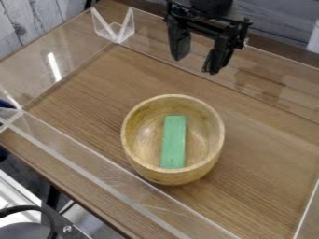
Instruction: Remove the green block from inside the brown bowl and put it on the table
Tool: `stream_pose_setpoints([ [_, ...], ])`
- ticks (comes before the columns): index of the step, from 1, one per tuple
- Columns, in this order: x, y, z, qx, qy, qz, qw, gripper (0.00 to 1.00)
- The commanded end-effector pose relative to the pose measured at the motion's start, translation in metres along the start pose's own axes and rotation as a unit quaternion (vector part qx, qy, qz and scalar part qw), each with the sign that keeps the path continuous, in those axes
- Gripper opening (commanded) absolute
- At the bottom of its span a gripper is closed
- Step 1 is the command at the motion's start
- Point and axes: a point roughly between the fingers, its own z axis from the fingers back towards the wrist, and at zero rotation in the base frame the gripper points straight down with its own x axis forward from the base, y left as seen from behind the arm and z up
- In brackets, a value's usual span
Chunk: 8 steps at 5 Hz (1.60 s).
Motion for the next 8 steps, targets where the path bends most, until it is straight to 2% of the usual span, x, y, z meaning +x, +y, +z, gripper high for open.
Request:
stream_pose_setpoints([
  [1,-0.007,0.006,-0.003,0.005,0.017,-0.015,0.9997,1.00],
  [4,-0.026,-0.006,-0.059,0.037,0.040,-0.045,0.9975,1.00],
  [6,-0.021,0.002,-0.070,0.026,0.036,-0.035,0.9984,1.00],
  [8,-0.024,0.006,-0.084,0.018,0.056,-0.014,0.9982,1.00],
])
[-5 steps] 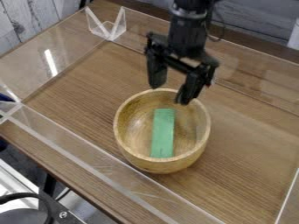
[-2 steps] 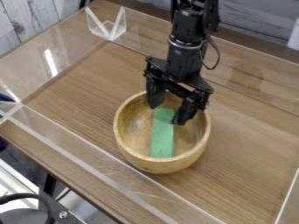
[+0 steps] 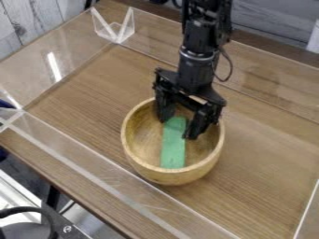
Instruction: Remove the green block from inside the brown bowl and put it on the table
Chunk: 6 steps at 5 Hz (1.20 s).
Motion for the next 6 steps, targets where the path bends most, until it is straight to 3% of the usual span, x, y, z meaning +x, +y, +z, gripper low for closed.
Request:
stream_pose_setpoints([
  [1,0.003,0.007,0.005,0.007,0.002,0.014,0.9999,1.00],
  [2,0.003,0.011,0.002,0.012,0.019,0.022,0.9995,1.00],
  [4,0.004,0.014,0.008,0.020,-0.012,0.024,0.9994,1.00],
  [6,-0.010,0.017,-0.003,0.013,0.015,0.033,0.9993,1.00],
])
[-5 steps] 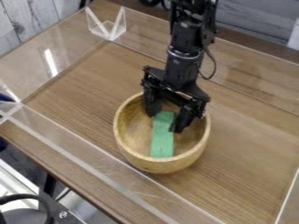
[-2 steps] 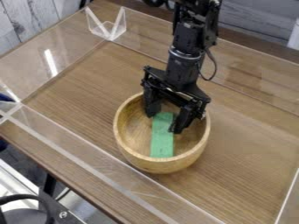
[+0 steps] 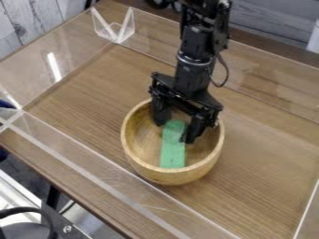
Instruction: Remove the green block from inside the brown bowl and put it on the table
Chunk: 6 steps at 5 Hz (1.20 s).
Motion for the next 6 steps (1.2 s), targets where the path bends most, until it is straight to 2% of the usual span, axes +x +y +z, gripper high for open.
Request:
stream_pose_setpoints([
  [1,-0.006,0.003,0.001,0.004,-0.006,0.016,0.9998,1.00],
  [2,-0.012,0.001,-0.004,0.009,-0.003,0.023,0.9997,1.00],
  [3,-0.015,-0.001,-0.008,0.014,0.000,0.030,0.9995,0.00],
  [5,-0.014,-0.012,-0.018,0.010,-0.049,0.025,0.9984,0.00],
  [6,-0.016,-0.013,-0.016,0.010,-0.065,0.012,0.9978,0.00],
])
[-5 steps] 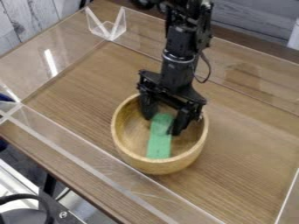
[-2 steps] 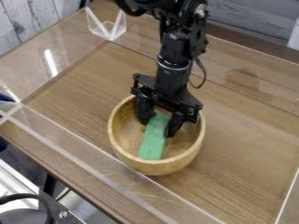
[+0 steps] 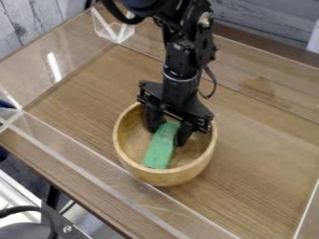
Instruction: Remove the green block from inside the brown bowl and put it on the table
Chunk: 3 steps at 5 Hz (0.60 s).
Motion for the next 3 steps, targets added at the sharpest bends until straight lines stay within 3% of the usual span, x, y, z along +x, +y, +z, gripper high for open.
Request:
stream_pose_setpoints([
  [1,-0.0054,0.0001,0.0020,0.002,0.018,-0.020,0.9996,0.00],
  [2,-0.0058,0.0012,0.0066,0.001,0.030,-0.025,0.9992,0.00],
  [3,-0.0092,0.0007,0.0108,0.003,0.022,-0.024,0.9995,0.00],
])
